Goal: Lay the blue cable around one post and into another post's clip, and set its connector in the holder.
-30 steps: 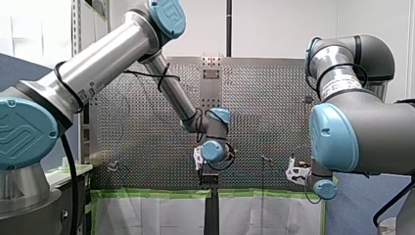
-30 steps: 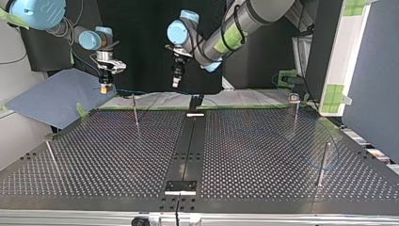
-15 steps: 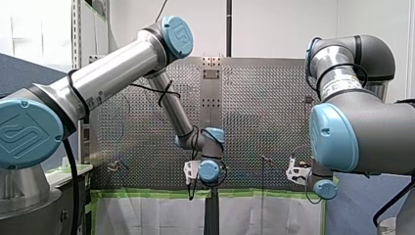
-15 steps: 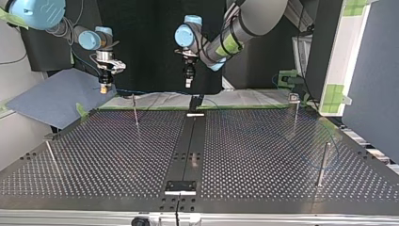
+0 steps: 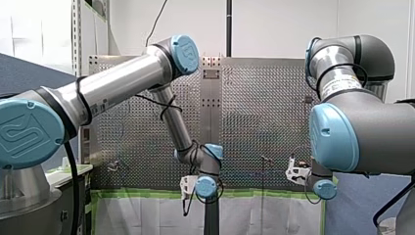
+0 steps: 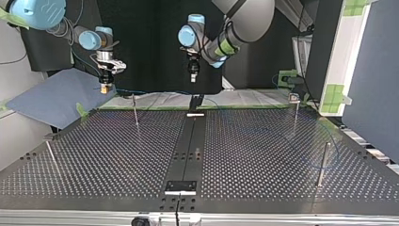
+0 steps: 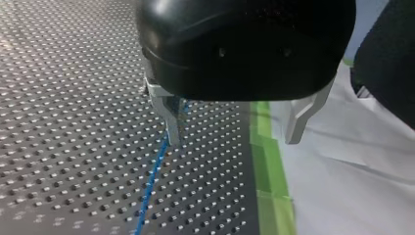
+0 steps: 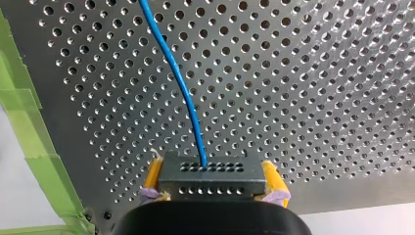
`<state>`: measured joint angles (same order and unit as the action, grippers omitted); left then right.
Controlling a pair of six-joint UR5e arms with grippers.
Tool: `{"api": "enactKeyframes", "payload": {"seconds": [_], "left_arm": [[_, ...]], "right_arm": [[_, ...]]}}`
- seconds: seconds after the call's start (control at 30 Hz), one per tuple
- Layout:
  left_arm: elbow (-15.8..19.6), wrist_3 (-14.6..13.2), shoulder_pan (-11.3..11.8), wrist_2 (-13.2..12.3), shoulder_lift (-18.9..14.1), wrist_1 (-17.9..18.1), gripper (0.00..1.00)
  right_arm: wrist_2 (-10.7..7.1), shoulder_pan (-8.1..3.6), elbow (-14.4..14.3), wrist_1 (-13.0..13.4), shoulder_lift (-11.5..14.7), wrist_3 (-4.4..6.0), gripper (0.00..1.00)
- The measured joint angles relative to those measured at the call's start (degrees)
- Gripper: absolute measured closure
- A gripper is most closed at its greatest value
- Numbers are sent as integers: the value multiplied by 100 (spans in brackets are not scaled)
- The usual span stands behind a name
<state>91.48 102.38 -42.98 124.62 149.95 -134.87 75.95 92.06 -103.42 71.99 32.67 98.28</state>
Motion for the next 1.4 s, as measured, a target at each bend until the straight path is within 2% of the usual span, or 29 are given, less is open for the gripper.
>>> {"api": "enactKeyframes", "payload": {"seconds": [0.3, 0.5, 0.63, 0.9, 1.4], "left_arm": [[-370, 14, -117, 238, 322, -262, 0], [-657, 34, -162, 515, 135, -480, 0], [-769, 36, -143, 590, 4, -565, 0], [-799, -8, -91, 449, -4, -606, 0], [-907, -101, 71, 275, 236, -563, 0]], "right_arm": [[0, 1, 1, 0, 0, 14, 100], [0, 1, 0, 1, -1, 17, 100], [0, 2, 0, 0, -1, 18, 100], [0, 2, 0, 0, -1, 17, 100], [0, 2, 8, 0, -2, 26, 100]]}}
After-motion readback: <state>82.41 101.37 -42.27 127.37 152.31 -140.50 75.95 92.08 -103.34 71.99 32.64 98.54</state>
